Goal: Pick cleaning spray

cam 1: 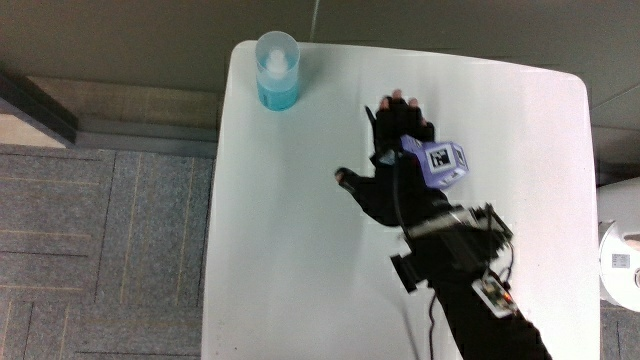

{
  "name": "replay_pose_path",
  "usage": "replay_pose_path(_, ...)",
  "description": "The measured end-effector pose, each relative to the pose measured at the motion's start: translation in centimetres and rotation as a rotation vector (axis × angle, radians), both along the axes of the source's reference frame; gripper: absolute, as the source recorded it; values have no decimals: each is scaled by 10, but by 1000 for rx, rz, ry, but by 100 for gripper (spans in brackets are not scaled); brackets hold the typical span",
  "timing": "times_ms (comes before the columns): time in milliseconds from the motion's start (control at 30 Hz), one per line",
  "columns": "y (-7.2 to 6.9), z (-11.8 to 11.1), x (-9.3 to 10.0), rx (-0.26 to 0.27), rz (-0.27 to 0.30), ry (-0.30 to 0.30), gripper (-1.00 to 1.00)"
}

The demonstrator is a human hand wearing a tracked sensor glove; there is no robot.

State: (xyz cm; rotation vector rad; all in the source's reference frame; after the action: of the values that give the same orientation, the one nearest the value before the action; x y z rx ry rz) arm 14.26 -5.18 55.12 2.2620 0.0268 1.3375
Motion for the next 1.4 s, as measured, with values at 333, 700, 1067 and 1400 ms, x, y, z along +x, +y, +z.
replay_pose_path(333, -21, 9, -8, 99, -5, -5, 0)
replay_pose_path(700, -28, 18, -6, 64, 79, -480, 0)
replay_pose_path(1067, -36, 8, -32, 62, 67, -517, 0)
replay_pose_path(1400, -49, -1, -52, 57, 8, -586, 0)
